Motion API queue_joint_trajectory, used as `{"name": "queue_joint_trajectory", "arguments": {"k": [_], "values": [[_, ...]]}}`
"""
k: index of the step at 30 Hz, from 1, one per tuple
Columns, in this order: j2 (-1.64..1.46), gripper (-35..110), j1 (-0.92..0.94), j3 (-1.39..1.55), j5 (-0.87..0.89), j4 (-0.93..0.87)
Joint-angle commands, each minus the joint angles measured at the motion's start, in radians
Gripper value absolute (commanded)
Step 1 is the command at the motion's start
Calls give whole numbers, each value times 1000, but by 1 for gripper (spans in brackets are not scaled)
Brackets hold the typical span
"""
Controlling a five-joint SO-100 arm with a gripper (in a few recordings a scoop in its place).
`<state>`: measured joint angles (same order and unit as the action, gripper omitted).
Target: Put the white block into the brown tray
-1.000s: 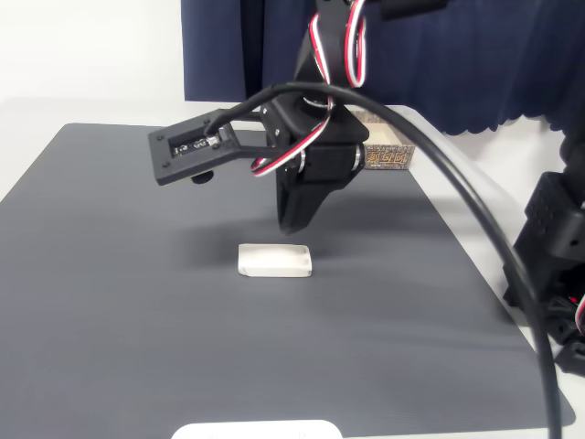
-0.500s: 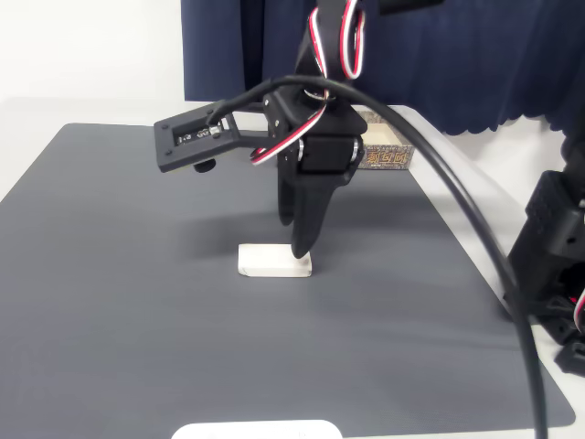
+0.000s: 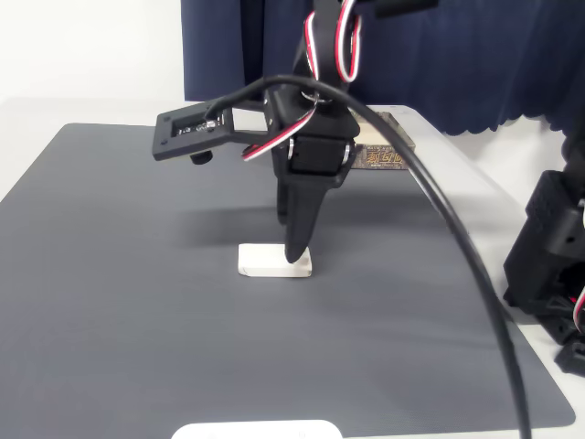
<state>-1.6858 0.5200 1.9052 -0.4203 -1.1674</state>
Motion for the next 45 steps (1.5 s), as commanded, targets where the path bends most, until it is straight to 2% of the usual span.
{"name": "queue_joint_trajectory", "arguments": {"k": [1, 12, 45], "values": [[-2, 39, -2, 2, 15, 37], [55, 39, -14, 5, 66, 137], [98, 35, -38, 14, 77, 150]]}}
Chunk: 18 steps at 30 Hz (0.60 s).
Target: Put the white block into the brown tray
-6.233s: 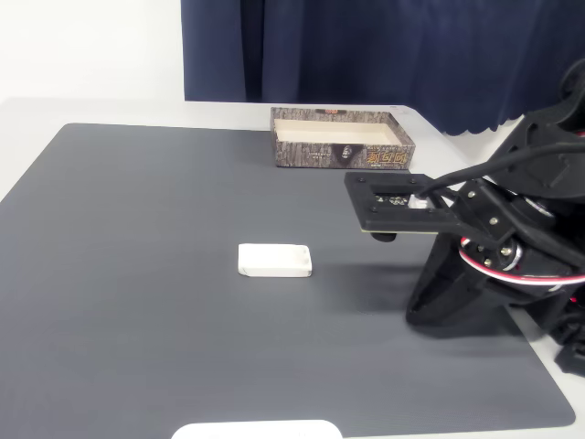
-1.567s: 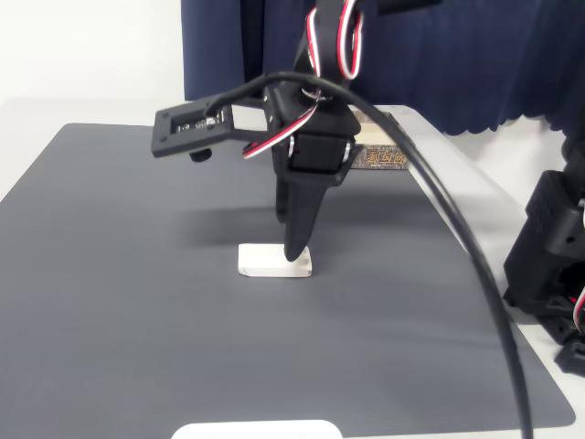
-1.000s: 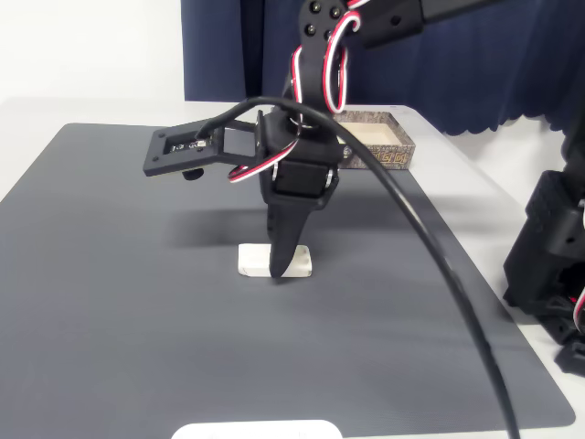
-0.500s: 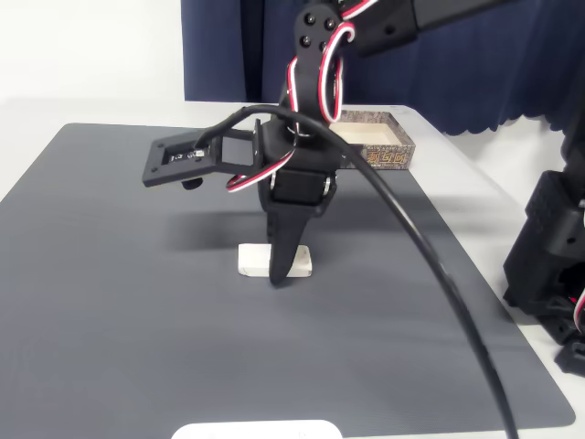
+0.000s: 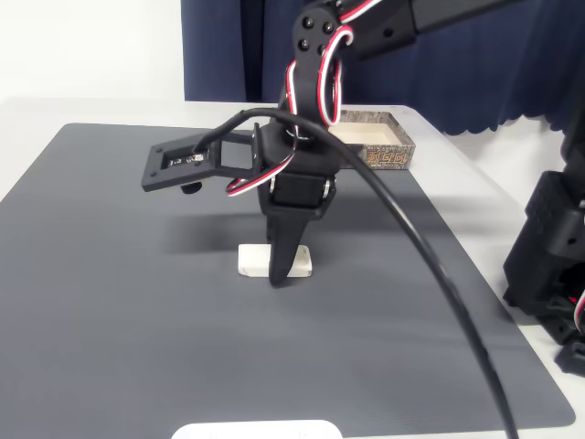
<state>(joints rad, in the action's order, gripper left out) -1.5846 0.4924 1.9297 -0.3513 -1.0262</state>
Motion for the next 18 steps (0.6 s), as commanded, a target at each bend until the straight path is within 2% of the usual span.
{"name": "queue_joint_trajectory", "arguments": {"k": [1, 18], "values": [[-3, 35, -11, -11, 8, 9], [-2, 21, -20, 28, 3, -2]]}}
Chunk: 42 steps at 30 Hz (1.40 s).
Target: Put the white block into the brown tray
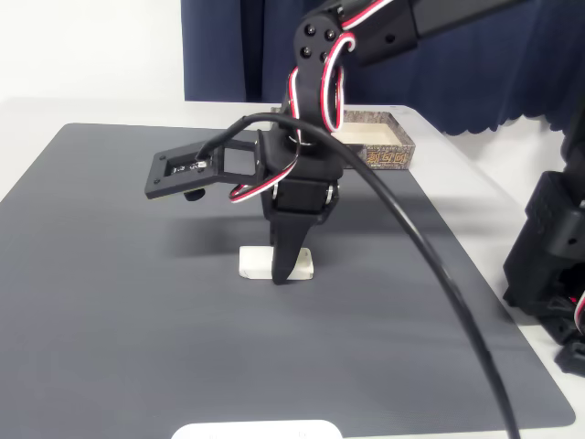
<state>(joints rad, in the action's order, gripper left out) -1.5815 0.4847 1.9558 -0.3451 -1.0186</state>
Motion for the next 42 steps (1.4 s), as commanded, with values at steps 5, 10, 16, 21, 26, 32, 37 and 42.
{"name": "queue_joint_trajectory", "arguments": {"k": [5, 10, 16, 21, 26, 32, 37, 42], "values": [[-5, 15, -17, 6, -3, -15], [-29, 9, -18, 2, -3, -20], [-109, 7, -11, -3, 2, -84], [-179, 2, -6, -12, 5, -84], [-225, 0, 54, -64, -6, -121], [-221, 0, 181, -176, -38, -225], [-212, 0, 293, -293, -78, -331], [-153, 0, 436, -453, -104, -466]]}}
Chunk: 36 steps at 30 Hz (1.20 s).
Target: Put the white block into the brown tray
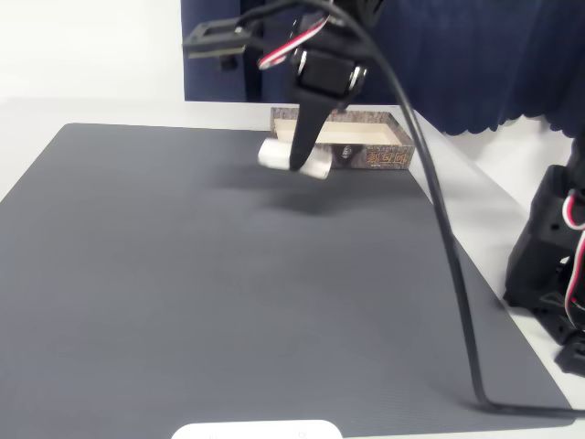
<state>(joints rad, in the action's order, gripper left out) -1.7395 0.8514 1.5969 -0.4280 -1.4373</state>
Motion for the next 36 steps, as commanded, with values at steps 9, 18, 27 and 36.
{"name": "queue_joint_trajectory", "arguments": {"k": [9, 18, 27, 36], "values": [[210, 0, 313, -365, -133, -106], [485, 0, 442, -664, -314, -137], [675, 0, 512, -891, -311, -137], [767, 0, 525, -943, -321, -133]]}}
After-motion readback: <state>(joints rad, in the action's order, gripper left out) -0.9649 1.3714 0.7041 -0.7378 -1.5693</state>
